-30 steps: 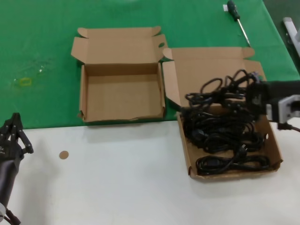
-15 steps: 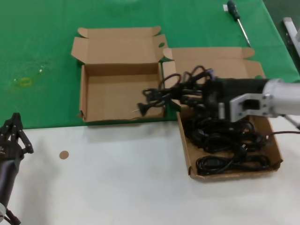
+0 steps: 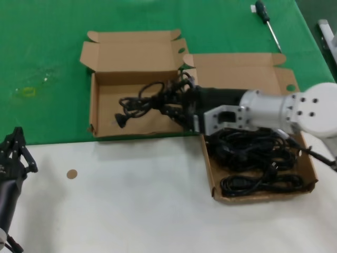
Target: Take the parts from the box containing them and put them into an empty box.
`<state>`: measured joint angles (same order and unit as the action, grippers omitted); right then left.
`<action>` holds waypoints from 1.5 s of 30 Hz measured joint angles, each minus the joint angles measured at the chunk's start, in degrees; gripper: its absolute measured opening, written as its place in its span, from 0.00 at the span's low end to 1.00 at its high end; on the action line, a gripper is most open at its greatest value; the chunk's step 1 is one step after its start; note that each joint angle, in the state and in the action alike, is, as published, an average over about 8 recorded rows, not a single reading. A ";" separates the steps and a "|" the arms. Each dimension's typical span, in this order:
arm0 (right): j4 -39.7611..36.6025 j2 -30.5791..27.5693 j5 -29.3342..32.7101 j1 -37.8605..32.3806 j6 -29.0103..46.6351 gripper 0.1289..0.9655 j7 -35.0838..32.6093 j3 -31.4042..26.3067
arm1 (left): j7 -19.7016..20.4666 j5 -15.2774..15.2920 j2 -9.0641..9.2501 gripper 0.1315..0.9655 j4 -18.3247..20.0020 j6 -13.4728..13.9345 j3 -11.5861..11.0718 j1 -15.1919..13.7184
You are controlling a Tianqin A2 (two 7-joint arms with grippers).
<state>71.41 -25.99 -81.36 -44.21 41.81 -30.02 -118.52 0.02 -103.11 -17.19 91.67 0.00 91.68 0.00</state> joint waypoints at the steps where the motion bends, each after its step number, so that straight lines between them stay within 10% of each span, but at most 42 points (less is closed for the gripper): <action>1: -0.83 0.78 0.24 -0.37 -0.40 0.10 -0.17 -0.28 | 0.00 0.00 0.00 0.02 0.00 0.00 0.00 0.00; 22: -20.65 10.95 -1.62 -6.52 -6.24 0.10 -12.12 -0.53 | 0.00 0.00 0.00 0.02 0.00 0.00 0.00 0.00; 45: -24.14 12.49 -3.10 -7.19 -6.35 0.28 -14.89 0.15 | 0.00 0.00 0.00 0.02 0.00 0.00 0.00 0.00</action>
<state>47.28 -13.50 -84.46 -51.39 35.46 -44.91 -118.38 0.02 -103.11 -17.19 91.67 0.00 91.68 0.00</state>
